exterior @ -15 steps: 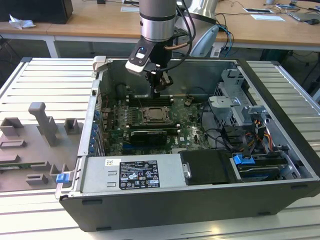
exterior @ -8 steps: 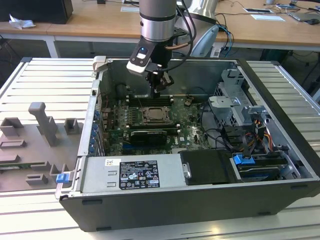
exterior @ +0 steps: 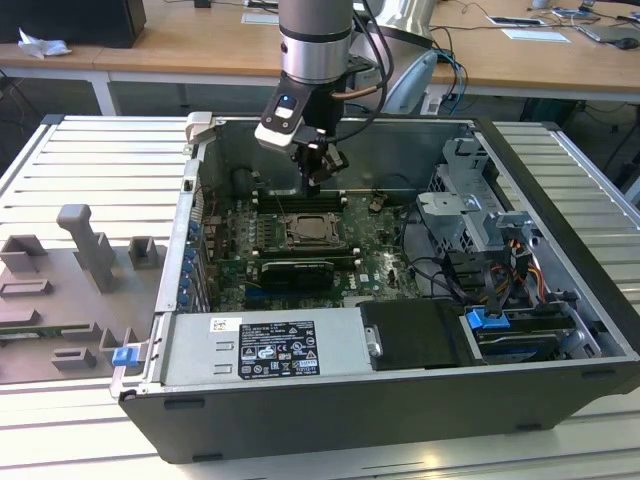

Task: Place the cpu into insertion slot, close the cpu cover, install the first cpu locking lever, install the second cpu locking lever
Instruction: 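Install the first cpu locking lever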

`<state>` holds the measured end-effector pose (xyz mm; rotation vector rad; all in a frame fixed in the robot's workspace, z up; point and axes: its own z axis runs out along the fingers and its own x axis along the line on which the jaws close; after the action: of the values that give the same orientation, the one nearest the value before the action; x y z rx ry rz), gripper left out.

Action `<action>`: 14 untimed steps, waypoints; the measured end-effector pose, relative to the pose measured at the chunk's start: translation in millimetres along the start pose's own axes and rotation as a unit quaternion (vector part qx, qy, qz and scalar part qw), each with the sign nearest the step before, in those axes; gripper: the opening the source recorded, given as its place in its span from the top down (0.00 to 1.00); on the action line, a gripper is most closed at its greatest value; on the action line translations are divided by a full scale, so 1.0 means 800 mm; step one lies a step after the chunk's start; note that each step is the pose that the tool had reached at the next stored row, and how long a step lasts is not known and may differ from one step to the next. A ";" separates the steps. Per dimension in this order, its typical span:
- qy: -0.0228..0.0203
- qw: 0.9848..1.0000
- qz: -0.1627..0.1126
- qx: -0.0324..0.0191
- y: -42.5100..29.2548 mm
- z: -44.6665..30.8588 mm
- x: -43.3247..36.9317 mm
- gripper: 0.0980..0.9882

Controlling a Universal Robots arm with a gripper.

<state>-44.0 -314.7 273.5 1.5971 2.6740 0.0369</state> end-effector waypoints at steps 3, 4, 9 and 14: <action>0.000 1.000 -0.003 0.000 0.0000 0.0000 0.000 0.99; 0.000 1.000 -0.004 0.000 0.0000 0.0000 0.000 0.99; 0.000 1.000 -0.009 0.000 0.0000 0.0000 0.000 0.99; 0.001 1.000 -0.015 0.000 0.0000 0.0000 0.000 0.99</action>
<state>-44.0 -314.7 273.5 1.5562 2.6984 0.0374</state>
